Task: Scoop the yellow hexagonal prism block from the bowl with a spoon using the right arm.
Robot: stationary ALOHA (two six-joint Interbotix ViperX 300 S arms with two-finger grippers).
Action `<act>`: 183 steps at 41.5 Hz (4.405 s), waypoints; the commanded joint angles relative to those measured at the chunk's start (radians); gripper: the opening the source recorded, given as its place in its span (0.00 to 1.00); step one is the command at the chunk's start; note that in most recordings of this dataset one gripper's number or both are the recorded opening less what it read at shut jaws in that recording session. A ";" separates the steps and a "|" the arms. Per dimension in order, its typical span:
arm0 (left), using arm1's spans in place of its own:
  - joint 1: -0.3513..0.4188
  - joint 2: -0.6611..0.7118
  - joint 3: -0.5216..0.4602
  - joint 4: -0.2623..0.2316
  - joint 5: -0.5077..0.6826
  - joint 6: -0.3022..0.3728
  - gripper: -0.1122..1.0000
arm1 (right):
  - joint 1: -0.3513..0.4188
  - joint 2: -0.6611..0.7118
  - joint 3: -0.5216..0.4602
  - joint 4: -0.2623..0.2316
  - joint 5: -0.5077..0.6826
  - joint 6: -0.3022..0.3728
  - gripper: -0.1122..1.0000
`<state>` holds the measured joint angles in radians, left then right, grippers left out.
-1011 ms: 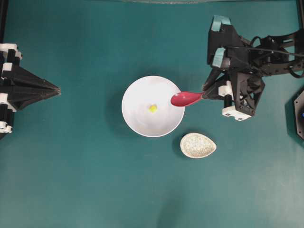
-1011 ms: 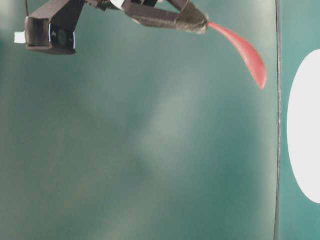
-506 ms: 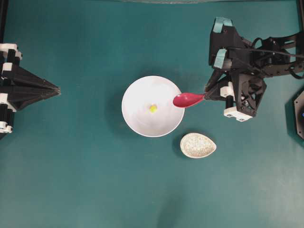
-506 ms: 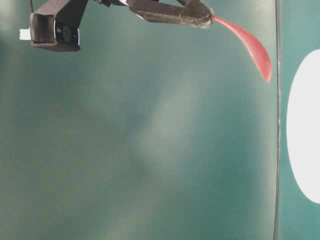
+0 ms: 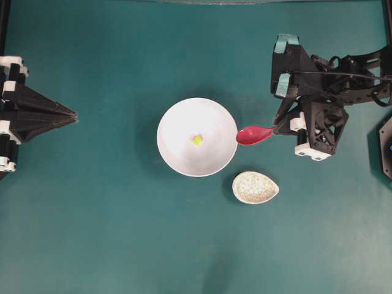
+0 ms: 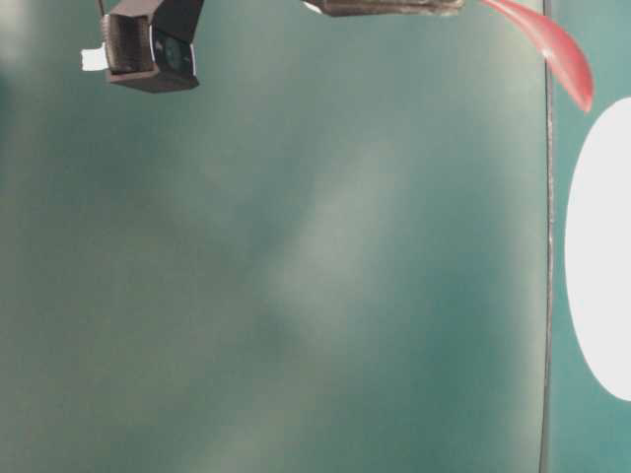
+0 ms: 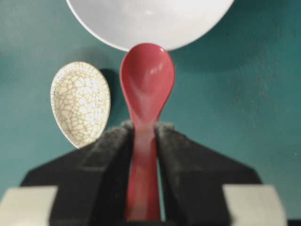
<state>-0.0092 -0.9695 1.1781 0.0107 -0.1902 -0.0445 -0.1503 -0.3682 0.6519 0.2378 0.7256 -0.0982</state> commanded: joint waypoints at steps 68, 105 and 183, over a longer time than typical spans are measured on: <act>0.002 0.008 -0.023 0.003 -0.006 -0.002 0.17 | 0.000 0.143 -0.117 -0.034 -0.003 -0.015 0.32; 0.002 0.008 -0.021 0.003 0.043 0.003 0.17 | 0.000 0.216 -0.201 -0.043 0.060 -0.021 0.32; 0.002 0.006 -0.023 0.003 0.037 0.002 0.17 | 0.028 0.434 -0.288 -0.041 -0.071 -0.026 0.32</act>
<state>-0.0092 -0.9695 1.1781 0.0107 -0.1427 -0.0430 -0.1258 0.0798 0.3866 0.1948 0.6719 -0.1227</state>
